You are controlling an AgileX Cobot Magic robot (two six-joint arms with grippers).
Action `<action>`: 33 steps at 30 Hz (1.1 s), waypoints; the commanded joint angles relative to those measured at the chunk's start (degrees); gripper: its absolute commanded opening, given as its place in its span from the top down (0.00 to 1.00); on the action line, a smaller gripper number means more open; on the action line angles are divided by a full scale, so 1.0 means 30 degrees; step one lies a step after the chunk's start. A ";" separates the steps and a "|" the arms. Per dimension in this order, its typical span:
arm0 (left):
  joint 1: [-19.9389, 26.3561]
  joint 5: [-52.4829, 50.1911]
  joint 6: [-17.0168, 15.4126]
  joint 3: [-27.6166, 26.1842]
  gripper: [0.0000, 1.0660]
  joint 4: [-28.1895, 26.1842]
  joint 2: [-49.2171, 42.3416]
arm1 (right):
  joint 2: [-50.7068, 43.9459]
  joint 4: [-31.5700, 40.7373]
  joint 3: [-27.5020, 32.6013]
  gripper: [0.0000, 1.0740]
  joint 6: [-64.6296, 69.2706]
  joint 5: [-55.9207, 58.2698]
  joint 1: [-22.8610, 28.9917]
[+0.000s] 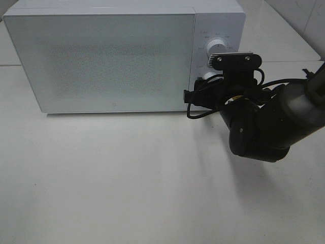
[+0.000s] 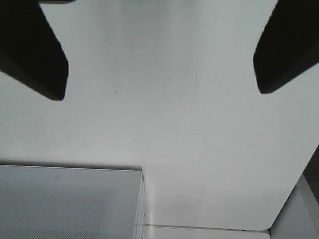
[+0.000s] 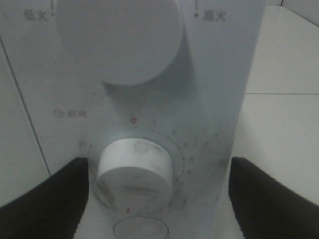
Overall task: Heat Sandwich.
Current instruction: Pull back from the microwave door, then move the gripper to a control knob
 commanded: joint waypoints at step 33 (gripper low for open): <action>0.0038 0.0019 0.0038 0.0038 0.10 -0.0172 -0.0306 | -0.0191 -0.0038 0.0000 0.92 0.0439 -0.0917 0.0439</action>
